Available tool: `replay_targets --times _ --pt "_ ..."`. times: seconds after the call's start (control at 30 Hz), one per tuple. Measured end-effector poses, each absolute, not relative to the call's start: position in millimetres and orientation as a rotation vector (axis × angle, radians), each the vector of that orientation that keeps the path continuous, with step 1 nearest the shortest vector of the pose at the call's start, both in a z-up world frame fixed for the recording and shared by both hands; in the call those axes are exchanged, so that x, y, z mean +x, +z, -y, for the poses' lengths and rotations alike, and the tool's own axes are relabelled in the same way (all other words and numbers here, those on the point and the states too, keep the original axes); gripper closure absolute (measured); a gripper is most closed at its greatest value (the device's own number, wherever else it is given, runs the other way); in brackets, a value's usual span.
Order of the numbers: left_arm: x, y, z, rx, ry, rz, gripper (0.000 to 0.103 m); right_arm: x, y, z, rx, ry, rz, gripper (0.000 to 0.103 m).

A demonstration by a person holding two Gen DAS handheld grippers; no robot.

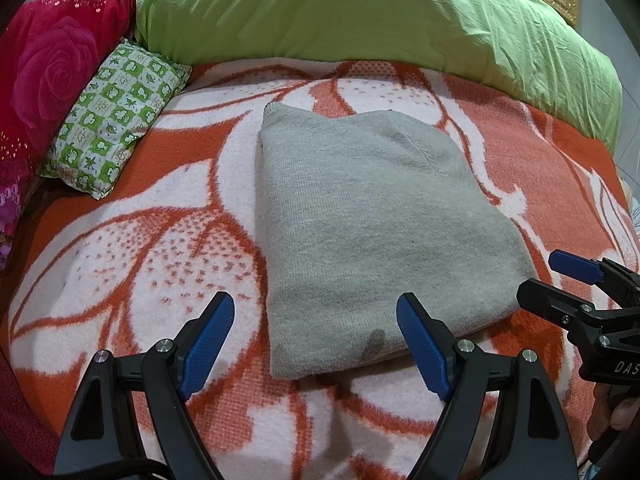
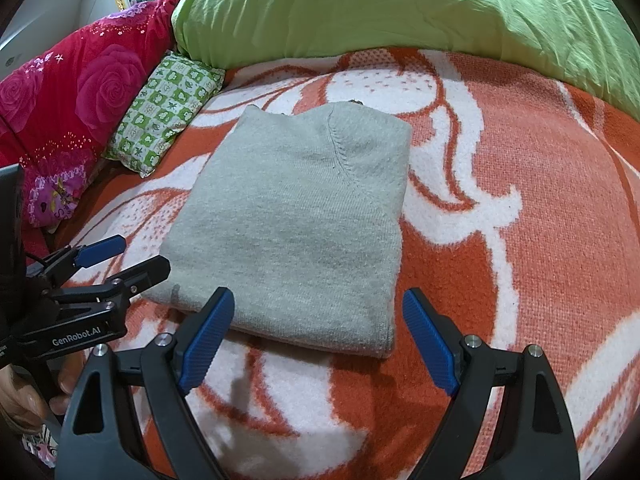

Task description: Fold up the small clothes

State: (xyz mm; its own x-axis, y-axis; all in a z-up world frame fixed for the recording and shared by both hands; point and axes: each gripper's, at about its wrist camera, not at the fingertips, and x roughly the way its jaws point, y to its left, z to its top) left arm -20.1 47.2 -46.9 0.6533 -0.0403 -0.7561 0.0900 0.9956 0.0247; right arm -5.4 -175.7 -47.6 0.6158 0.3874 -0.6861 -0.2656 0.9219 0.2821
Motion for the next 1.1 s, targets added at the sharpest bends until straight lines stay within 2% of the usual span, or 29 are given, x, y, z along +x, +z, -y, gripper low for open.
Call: replay_targets --times 1.1 --pt "-15.0 -45.0 -45.0 0.067 -0.076 -0.858 0.019 -3.1 -44.5 177.7 0.163 0.381 -0.829 0.017"
